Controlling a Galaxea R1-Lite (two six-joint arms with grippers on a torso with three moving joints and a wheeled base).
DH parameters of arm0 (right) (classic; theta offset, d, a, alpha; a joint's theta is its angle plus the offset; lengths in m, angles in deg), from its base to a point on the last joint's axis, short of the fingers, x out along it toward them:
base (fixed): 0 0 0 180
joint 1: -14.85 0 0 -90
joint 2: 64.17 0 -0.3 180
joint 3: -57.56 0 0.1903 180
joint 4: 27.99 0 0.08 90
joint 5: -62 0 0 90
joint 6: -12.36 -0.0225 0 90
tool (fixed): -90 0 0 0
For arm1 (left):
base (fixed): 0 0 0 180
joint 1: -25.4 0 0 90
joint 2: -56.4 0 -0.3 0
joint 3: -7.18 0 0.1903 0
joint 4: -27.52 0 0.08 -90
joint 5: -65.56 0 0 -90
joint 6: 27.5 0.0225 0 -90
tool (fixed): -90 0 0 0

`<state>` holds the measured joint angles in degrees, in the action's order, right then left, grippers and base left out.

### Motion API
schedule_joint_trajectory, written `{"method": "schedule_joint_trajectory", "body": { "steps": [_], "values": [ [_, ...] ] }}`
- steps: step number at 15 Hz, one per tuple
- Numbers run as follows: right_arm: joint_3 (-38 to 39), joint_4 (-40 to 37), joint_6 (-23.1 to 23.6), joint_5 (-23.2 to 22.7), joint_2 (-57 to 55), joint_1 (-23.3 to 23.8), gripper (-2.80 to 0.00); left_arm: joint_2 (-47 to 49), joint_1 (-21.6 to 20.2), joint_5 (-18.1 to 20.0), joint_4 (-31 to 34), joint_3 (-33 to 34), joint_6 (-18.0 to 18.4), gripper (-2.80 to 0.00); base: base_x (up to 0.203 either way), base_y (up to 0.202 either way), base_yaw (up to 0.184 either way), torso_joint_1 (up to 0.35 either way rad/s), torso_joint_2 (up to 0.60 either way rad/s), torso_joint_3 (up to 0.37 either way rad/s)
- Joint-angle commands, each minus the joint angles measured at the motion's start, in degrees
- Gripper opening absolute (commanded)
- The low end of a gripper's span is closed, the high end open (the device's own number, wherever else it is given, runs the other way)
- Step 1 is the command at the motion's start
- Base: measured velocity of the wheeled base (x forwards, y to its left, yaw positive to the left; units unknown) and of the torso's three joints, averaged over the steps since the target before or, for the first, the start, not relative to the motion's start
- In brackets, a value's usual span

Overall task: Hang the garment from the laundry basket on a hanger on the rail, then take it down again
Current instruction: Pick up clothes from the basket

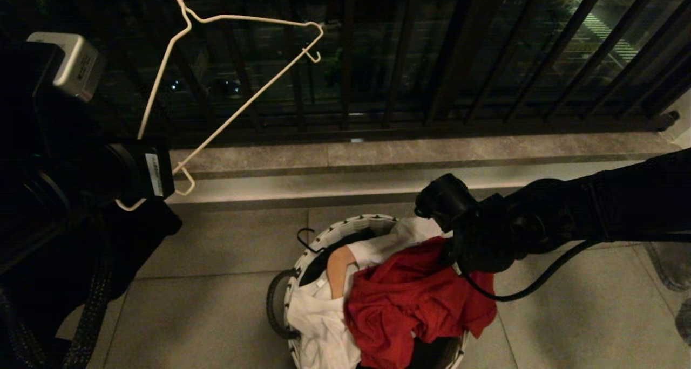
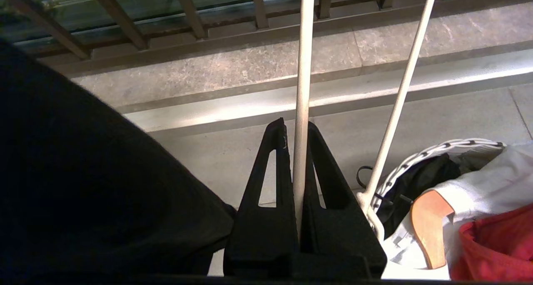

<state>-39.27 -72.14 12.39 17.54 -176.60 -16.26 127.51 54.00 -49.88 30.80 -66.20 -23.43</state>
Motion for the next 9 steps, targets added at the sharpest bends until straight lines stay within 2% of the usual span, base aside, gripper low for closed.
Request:
{"method": "schedule_joint_trajectory", "body": {
  "steps": [1,3,6,9],
  "values": [
    [0.0,-0.1,0.1,0.7,2.1,-0.5,-2.80,-0.4,0.1,0.3,-0.1,-0.1,0.1,-2.80,0.000,0.000,0.000,0.000,0.00,0.000],
    [0.1,0.0,0.0,1.1,4.3,-1.7,-2.80,-1.1,0.1,3.1,0.7,0.5,0.0,-2.80,0.000,0.000,0.000,0.000,0.00,0.000],
    [0.5,0.3,-0.5,0.9,9.2,-4.2,-2.80,-2.0,0.4,3.6,1.9,4.3,0.4,-2.80,0.000,0.000,0.000,0.000,0.00,0.000],
    [0.8,0.6,-0.6,0.6,13.7,-6.6,-2.80,-8.5,2.3,3.8,14.6,5.0,-0.2,-2.80,0.000,0.000,0.000,0.000,0.00,0.000]
  ]
}}
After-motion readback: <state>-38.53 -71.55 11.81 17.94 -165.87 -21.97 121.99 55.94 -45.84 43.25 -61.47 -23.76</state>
